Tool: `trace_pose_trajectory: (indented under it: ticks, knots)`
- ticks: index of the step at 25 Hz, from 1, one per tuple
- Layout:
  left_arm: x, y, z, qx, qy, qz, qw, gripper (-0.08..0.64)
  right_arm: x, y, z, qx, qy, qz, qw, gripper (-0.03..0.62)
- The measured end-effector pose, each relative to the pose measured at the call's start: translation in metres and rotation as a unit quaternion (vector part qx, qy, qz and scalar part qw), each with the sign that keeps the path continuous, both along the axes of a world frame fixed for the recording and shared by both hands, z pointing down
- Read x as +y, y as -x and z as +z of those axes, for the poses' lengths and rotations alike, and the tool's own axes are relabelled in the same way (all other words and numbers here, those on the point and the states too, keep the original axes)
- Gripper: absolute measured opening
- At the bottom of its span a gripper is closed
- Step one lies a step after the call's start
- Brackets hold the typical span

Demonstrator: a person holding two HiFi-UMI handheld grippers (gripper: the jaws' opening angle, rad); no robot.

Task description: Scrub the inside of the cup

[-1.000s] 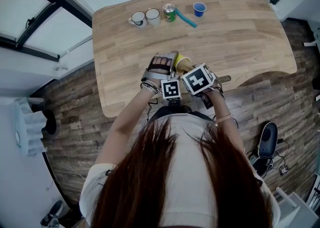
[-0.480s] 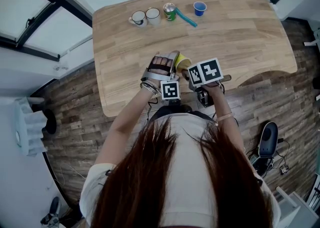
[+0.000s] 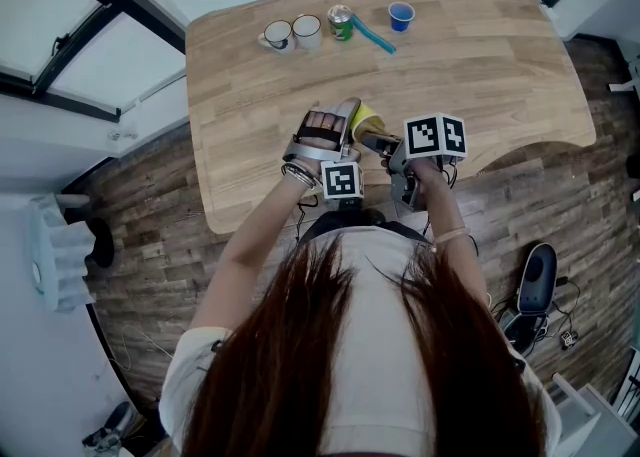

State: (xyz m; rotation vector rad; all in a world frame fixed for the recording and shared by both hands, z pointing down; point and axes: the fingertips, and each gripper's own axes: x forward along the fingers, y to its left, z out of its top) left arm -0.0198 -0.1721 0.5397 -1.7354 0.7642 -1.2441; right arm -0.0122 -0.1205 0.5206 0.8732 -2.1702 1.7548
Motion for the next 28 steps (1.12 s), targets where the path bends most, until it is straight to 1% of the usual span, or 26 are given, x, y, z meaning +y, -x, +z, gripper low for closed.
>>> trace_pose_trajectory:
  ticks: [4,8,14,19,22,28]
  knots:
    - [-0.003,0.000,-0.003,0.005,-0.007,-0.001,1.0000,0.259,-0.002,0.001,-0.003,-0.041,0.016,0.021,0.999,0.117]
    - [-0.004,0.000,-0.005,0.017,-0.009,-0.002,0.9998,0.259,-0.005,0.003,-0.006,-0.084,0.036,0.041,0.995,0.115]
    - [-0.005,0.002,-0.013,0.036,-0.021,-0.007,0.9991,0.259,-0.006,0.008,-0.014,-0.157,0.065,0.070,0.983,0.115]
    - [-0.007,0.004,-0.016,0.050,-0.031,-0.011,0.9982,0.259,-0.006,0.010,-0.019,-0.204,0.092,0.087,0.971,0.114]
    - [-0.007,0.005,-0.019,0.057,-0.037,-0.011,0.9976,0.259,-0.007,0.013,-0.023,-0.240,0.109,0.098,0.960,0.114]
    - [-0.008,0.006,-0.023,0.065,-0.051,-0.007,0.9966,0.259,-0.008,0.014,-0.025,-0.310,0.146,0.124,0.931,0.112]
